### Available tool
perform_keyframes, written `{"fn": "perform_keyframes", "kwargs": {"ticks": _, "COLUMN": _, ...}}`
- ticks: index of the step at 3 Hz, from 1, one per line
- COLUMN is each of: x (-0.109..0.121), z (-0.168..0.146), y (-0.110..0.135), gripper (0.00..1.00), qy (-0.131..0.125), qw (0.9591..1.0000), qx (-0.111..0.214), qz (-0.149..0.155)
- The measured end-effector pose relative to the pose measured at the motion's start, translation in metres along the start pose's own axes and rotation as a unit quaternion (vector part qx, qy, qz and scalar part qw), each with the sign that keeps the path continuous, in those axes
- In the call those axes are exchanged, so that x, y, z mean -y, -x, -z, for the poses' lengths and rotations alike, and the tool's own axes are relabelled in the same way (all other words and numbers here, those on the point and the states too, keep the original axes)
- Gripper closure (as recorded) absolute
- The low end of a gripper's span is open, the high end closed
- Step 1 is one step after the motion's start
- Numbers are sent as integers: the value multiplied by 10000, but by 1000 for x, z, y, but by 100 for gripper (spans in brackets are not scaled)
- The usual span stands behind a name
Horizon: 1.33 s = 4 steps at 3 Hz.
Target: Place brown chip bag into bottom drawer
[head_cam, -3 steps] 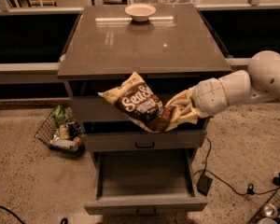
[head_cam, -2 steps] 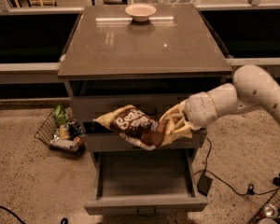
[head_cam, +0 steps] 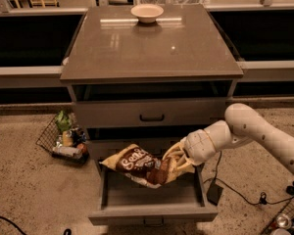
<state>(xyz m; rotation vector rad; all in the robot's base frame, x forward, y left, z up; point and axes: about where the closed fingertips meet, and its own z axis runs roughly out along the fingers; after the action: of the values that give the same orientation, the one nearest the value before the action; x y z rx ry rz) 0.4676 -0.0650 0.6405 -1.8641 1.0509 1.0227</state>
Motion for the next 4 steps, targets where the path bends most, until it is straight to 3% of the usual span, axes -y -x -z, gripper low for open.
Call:
{"fn": "perform_keyframes", "kwargs": {"ticks": 1, "x": 0, "z": 0, "y": 0, "gripper": 100, "qy": 0, "qw": 10000, "qx": 0, "qz": 0}}
{"fn": "perform_keyframes", "kwargs": {"ticks": 2, "x": -1, "z": -7, "y": -34, "gripper": 100, "qy": 57, "qw": 9992, "qx": -258, "qz": -307}}
{"fn": "perform_keyframes", "kwargs": {"ticks": 3, "x": -6, "z": -9, "y": -98, "gripper": 100, "qy": 14, "qw": 9981, "qx": -501, "qz": -370}}
{"fn": "perform_keyframes", "kwargs": {"ticks": 4, "x": -11, "z": -7, "y": -157, "gripper": 100, "qy": -218, "qw": 9967, "qx": -714, "qz": -317}}
